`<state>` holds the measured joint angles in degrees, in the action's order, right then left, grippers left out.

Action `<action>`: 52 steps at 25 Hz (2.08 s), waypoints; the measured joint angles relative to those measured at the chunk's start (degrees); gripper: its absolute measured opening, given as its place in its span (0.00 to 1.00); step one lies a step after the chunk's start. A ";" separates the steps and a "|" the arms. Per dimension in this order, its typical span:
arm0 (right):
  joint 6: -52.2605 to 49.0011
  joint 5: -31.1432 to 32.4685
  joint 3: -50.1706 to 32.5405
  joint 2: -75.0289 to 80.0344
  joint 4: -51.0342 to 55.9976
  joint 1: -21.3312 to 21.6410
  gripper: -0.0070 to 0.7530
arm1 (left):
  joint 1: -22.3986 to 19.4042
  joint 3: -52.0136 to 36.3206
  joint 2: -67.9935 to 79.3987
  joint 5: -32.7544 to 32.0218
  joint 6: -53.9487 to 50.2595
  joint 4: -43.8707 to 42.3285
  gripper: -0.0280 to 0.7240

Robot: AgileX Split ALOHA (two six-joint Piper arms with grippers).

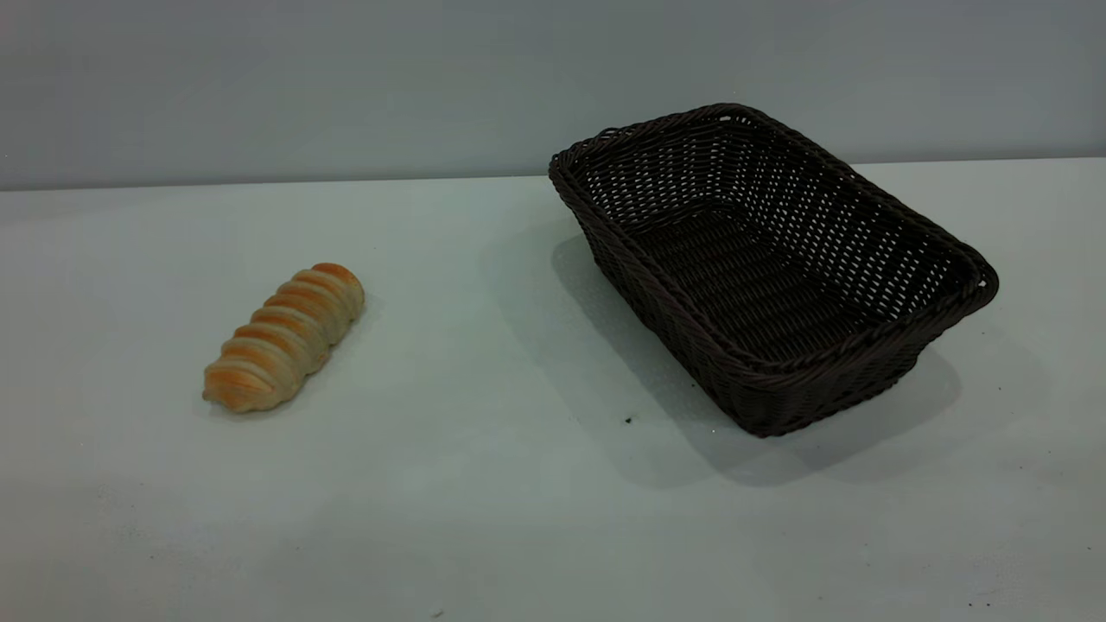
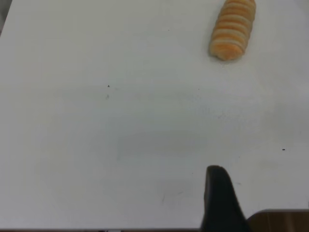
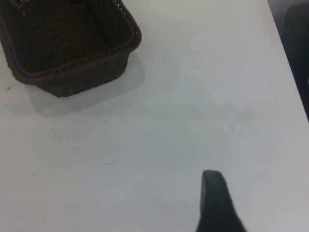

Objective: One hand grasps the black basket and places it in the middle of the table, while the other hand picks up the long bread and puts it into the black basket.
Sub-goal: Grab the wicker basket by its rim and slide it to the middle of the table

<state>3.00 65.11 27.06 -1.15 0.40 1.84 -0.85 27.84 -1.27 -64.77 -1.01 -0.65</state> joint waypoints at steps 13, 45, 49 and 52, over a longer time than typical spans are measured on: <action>9.47 -4.41 1.56 14.34 13.93 0.00 0.60 | 0.00 1.26 4.91 8.04 -3.71 4.19 0.66; 23.29 -32.85 19.28 101.48 54.42 0.00 0.60 | 0.00 10.93 32.00 17.05 -4.54 3.47 0.66; 22.58 -32.85 22.40 106.83 56.26 0.00 0.60 | 0.00 10.93 32.00 17.05 -4.54 3.45 0.66; 22.45 -33.15 23.69 108.96 57.71 0.00 0.60 | 0.00 10.93 32.00 17.05 -4.54 3.45 0.66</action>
<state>25.45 31.96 50.75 107.82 58.11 1.84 -0.85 38.77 30.73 -47.72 -5.55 2.80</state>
